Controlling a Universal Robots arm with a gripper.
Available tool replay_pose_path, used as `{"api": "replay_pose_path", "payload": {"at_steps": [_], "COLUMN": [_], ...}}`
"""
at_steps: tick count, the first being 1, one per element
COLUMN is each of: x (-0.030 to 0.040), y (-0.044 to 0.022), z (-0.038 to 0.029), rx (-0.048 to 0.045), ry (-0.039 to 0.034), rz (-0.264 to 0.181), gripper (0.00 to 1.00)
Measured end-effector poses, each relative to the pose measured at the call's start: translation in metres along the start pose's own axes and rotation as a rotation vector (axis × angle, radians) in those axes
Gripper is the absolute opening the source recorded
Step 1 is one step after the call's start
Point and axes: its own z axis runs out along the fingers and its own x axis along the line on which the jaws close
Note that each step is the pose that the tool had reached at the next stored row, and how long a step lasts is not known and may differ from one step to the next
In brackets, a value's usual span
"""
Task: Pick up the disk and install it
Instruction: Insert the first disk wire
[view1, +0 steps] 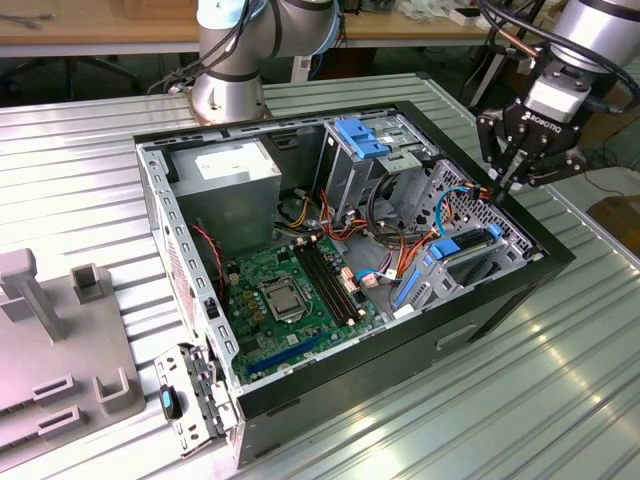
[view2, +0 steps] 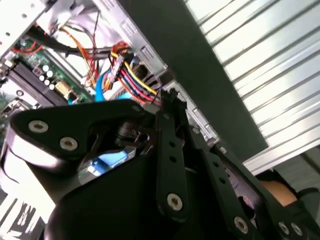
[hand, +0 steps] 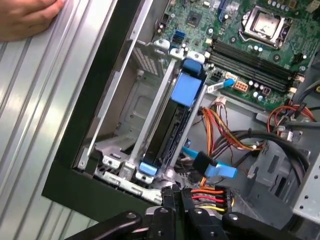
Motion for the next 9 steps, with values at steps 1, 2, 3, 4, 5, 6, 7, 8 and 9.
{"api": "replay_pose_path", "payload": {"at_steps": [1,2,3,4,5,6,7,8,9], "x": [-0.0006,-0.0006,-0.0007,-0.0007,-0.0007,-0.0007,-0.0007,-0.0008,-0.0008], "y": [0.0014,0.0014,0.0014,0.0014,0.0014,0.0014,0.0014,0.0014,0.0014], "z": [0.0001,0.0002,0.0005,0.0007,0.0009,0.0012,0.0016,0.0024,0.0035], "rx": [-0.0002,-0.001,-0.0025,-0.0035,-0.0045,-0.0056,-0.0066,-0.0084,-0.0117], "ry": [0.0,0.0002,0.0001,0.0002,0.0002,0.0001,0.0001,0.0006,0.0016], "rz": [0.005,0.016,0.04,0.056,0.072,0.091,0.106,0.132,0.177], "gripper": [0.17,0.17,0.17,0.17,0.17,0.17,0.17,0.17,0.17]}}
